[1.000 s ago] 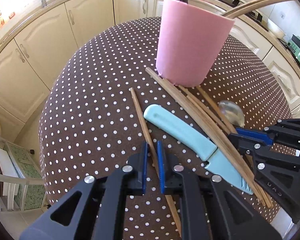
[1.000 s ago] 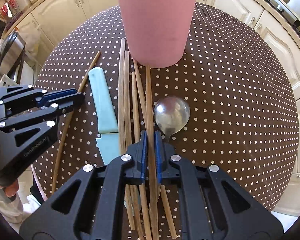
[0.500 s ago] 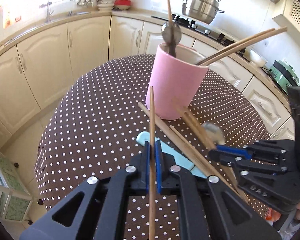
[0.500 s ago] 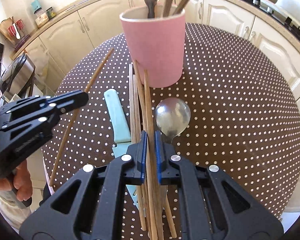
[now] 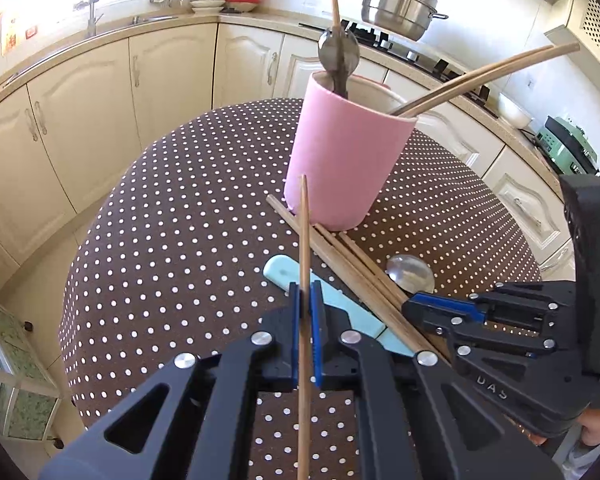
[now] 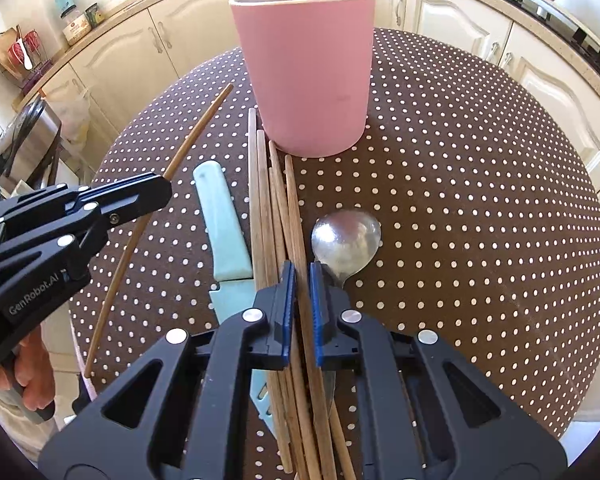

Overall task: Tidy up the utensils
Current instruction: 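Lift both held chopsticks up over the pink cup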

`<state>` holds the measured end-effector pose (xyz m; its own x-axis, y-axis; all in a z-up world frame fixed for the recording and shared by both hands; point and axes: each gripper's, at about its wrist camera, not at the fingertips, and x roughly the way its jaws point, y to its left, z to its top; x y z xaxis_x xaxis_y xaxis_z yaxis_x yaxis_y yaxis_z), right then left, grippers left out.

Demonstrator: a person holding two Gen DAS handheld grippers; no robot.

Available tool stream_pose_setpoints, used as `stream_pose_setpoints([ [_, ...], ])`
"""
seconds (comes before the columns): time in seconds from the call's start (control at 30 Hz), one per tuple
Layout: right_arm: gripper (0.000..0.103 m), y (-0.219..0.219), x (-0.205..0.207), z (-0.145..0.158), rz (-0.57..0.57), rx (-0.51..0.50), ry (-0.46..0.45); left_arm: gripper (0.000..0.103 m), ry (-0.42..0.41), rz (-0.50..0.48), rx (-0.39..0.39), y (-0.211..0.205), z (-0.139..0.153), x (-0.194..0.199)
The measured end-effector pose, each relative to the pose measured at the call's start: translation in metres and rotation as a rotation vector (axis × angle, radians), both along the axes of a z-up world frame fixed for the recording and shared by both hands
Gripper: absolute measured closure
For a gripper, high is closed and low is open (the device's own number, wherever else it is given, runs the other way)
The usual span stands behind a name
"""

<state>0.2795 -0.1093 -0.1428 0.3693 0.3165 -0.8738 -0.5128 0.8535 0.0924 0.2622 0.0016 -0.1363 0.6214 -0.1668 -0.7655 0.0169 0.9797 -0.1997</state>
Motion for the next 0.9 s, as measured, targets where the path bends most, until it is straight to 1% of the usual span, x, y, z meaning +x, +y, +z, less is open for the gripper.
stream_pose_setpoints([
  [0.17,0.095,0.006,0.0,-0.003,0.011,-0.012,0.004,0.098,-0.003,-0.007,-0.008,0.001,-0.001,0.002],
  [0.23,0.095,0.008,-0.007,-0.003,0.011,-0.017,-0.018,0.098,-0.018,-0.009,-0.009,0.001,0.001,0.001],
  [0.27,0.095,0.008,-0.009,-0.002,0.011,-0.011,-0.028,0.098,-0.029,-0.013,-0.016,0.001,0.002,0.001],
  [0.37,0.095,0.0,-0.016,0.008,0.008,0.047,-0.073,0.098,-0.071,-0.022,-0.03,0.003,0.007,-0.004],
  [0.5,0.095,-0.009,-0.031,0.034,0.012,0.145,-0.159,0.098,-0.149,-0.042,-0.07,0.006,0.016,-0.011],
  [0.67,0.096,-0.017,-0.047,0.067,0.015,0.259,-0.274,0.098,-0.274,-0.056,-0.128,0.01,0.028,-0.021],
  [0.83,0.096,-0.022,-0.054,0.094,0.017,0.361,-0.357,0.098,-0.383,-0.063,-0.148,0.01,0.043,-0.028],
  [0.9,0.096,-0.022,-0.055,0.103,0.014,0.397,-0.389,0.098,-0.447,-0.063,-0.154,0.01,0.051,-0.029],
])
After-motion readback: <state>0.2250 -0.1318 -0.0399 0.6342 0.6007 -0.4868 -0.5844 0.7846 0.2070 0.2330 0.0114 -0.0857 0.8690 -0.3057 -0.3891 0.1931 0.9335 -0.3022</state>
